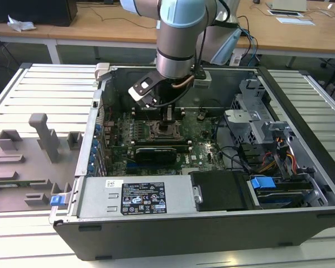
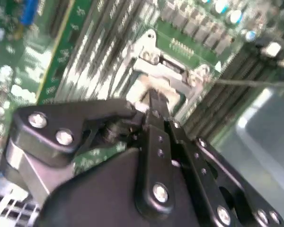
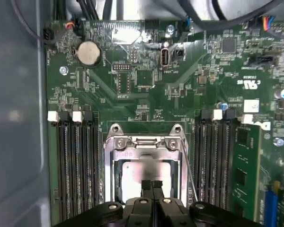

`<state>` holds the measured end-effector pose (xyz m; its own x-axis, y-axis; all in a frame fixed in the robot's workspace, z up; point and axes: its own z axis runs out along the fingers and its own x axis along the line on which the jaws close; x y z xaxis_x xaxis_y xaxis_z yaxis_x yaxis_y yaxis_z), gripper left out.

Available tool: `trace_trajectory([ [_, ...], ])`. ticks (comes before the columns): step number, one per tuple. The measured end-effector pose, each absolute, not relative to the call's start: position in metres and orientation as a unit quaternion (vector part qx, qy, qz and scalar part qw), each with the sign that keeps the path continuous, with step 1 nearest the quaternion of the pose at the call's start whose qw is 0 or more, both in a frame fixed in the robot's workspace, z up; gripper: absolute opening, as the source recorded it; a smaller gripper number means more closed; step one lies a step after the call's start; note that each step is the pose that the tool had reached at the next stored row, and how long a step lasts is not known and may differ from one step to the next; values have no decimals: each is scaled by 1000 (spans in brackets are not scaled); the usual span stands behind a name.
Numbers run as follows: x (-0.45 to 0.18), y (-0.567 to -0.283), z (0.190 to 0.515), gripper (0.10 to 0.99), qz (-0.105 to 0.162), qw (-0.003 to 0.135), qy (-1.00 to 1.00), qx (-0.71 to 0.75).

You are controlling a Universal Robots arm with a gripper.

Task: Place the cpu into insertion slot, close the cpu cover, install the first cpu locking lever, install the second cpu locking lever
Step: 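Close the cpu cover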

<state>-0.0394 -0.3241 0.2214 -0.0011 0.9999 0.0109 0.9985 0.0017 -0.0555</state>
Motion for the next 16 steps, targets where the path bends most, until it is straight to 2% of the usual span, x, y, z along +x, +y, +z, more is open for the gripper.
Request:
trace_trajectory([
  [4,-39,-324,247,106,16,23,-707,-706],
  [16,-39,-324,249,106,16,23,-707,-706],
])
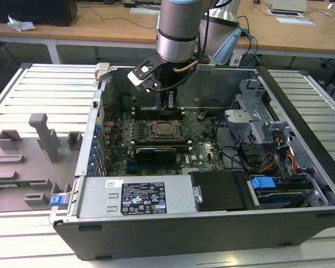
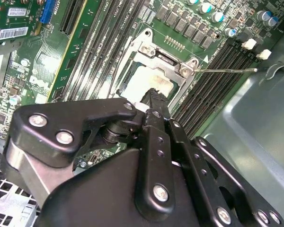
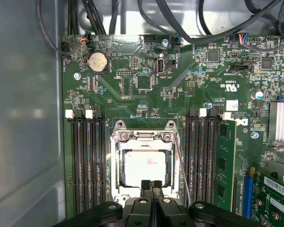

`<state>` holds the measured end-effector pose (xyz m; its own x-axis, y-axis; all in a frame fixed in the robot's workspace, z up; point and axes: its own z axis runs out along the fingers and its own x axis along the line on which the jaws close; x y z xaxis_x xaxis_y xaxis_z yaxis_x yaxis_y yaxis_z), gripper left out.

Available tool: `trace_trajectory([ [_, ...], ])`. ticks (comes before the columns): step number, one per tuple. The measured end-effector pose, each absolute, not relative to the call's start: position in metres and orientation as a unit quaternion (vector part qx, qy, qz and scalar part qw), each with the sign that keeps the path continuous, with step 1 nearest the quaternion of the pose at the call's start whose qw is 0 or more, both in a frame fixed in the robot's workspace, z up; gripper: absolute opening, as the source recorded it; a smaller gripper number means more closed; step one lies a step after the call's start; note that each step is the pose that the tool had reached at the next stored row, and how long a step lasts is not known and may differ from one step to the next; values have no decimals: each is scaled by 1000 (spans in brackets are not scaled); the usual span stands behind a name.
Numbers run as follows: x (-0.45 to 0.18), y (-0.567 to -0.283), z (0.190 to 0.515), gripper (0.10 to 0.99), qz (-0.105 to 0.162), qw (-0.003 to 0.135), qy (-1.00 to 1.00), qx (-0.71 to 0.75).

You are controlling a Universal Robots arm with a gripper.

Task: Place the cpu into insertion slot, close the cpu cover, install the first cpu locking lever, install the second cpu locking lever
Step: 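Close the cpu cover, then install the first cpu locking lever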

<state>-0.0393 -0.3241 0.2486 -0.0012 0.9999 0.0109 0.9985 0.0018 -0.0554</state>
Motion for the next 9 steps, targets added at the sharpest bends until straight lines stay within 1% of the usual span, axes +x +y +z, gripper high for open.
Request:
trace_trajectory([
  [5,-39,-324,249,106,16,23,-710,-704],
  [9,-39,-324,249,106,17,22,-758,-651],
])
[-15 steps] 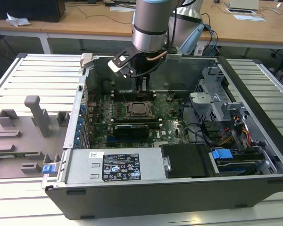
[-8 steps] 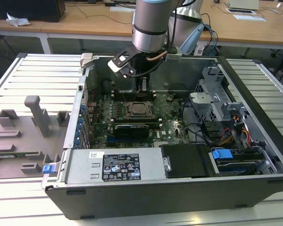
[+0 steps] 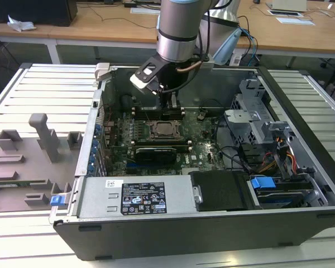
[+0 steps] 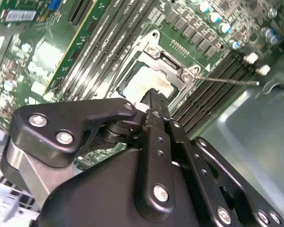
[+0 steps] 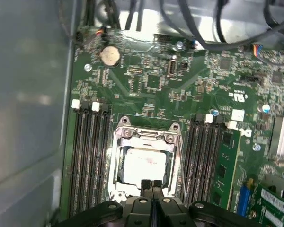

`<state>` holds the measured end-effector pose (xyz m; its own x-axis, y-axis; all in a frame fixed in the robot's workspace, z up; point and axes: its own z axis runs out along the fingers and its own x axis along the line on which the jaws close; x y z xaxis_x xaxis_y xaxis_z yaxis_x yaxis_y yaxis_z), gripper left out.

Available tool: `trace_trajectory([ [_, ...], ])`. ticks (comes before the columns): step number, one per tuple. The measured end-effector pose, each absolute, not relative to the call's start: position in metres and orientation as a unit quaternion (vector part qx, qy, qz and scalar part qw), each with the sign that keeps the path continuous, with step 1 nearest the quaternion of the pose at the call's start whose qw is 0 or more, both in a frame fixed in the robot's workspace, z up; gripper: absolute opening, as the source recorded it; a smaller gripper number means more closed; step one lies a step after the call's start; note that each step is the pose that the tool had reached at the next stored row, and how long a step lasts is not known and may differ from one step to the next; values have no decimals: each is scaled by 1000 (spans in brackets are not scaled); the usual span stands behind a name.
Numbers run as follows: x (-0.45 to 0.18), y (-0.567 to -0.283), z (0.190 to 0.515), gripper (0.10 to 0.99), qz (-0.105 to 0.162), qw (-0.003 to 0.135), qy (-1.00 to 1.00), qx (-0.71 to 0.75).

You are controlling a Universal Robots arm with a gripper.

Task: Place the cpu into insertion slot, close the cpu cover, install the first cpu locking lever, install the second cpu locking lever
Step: 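Install the first cpu locking lever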

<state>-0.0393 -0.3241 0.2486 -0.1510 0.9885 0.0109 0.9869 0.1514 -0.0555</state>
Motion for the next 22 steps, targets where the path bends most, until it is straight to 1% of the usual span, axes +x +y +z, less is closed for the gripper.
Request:
trace_trajectory([
  [7,-39,-324,249,106,21,19,-845,-534],
  [22,-39,-324,249,106,24,16,-923,-384],
])
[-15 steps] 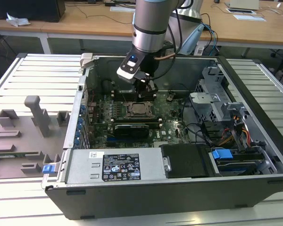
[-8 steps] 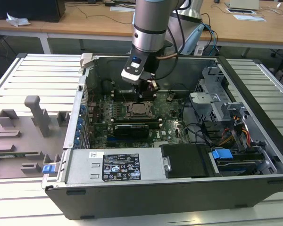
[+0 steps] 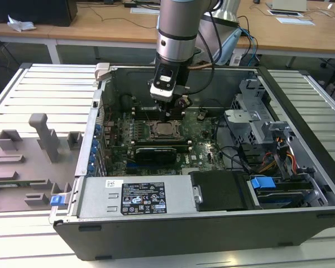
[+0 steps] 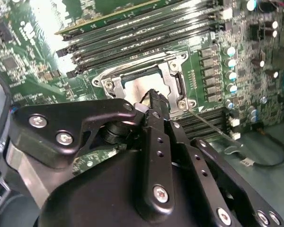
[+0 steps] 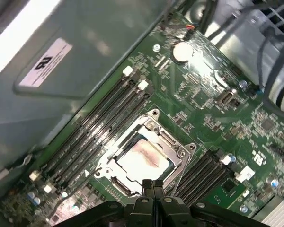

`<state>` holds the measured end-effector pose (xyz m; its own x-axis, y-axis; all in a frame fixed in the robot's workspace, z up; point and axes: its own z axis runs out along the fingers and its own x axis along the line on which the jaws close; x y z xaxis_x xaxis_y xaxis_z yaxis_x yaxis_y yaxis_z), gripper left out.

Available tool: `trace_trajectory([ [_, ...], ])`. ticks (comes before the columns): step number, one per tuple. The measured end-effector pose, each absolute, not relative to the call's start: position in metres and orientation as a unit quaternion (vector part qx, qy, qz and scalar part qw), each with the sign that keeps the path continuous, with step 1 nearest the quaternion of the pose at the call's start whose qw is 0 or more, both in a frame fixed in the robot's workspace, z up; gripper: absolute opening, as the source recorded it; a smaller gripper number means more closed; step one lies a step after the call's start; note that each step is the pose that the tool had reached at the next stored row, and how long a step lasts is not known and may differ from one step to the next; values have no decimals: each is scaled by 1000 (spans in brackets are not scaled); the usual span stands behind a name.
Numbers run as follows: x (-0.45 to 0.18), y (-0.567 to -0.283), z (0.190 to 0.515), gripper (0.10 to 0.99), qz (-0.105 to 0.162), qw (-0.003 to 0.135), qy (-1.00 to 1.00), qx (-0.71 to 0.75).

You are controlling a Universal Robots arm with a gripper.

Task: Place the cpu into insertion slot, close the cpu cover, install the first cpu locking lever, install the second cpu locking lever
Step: 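Install the first cpu locking lever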

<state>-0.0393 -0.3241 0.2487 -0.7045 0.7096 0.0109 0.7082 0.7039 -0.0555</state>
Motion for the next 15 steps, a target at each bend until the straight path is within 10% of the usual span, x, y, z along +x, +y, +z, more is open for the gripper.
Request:
trace_trajectory([
  [15,-39,-324,249,106,8,14,-985,-173],
])
